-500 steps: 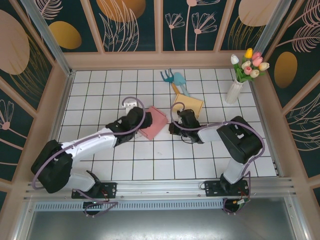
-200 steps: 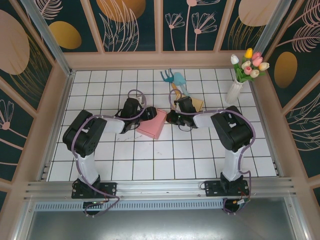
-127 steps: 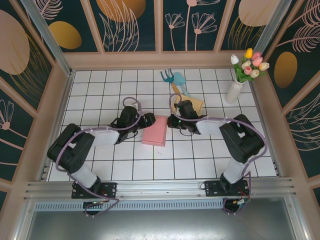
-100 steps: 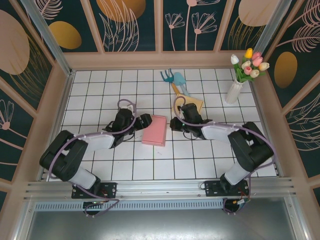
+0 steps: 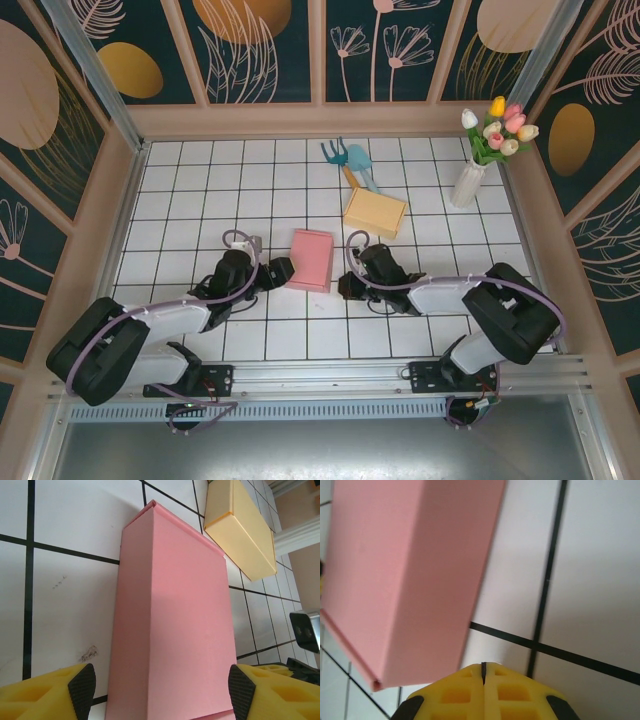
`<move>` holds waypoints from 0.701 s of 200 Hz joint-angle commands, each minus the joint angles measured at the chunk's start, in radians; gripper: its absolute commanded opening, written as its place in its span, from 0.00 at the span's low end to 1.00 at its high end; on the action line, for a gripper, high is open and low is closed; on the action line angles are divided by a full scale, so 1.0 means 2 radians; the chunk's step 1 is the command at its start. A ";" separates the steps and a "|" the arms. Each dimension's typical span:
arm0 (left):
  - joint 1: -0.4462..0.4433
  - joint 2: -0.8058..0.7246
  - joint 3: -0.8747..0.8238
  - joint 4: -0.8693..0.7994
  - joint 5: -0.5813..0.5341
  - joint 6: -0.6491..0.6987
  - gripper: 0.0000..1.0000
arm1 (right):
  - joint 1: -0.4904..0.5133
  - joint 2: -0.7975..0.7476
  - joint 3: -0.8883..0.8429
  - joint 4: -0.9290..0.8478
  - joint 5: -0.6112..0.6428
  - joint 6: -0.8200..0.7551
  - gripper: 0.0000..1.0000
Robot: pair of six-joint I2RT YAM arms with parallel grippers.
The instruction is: Fold the paper box
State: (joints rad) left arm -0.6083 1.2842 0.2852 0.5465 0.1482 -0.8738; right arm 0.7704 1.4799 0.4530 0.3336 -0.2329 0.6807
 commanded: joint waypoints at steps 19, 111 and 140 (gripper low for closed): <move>-0.015 0.025 0.005 0.035 0.003 -0.010 0.72 | 0.015 0.007 -0.005 0.041 0.006 0.026 0.00; -0.043 0.060 0.000 0.080 0.015 -0.036 0.71 | 0.037 0.054 0.002 0.072 0.001 0.036 0.00; -0.071 0.081 -0.001 0.113 0.021 -0.056 0.70 | 0.050 0.073 0.015 0.083 0.001 0.040 0.00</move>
State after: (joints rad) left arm -0.6975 1.4113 0.2859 0.6731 0.1471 -0.9356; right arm 0.8371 1.5791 0.4564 0.4603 -0.2245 0.7406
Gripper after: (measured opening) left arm 0.706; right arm 0.064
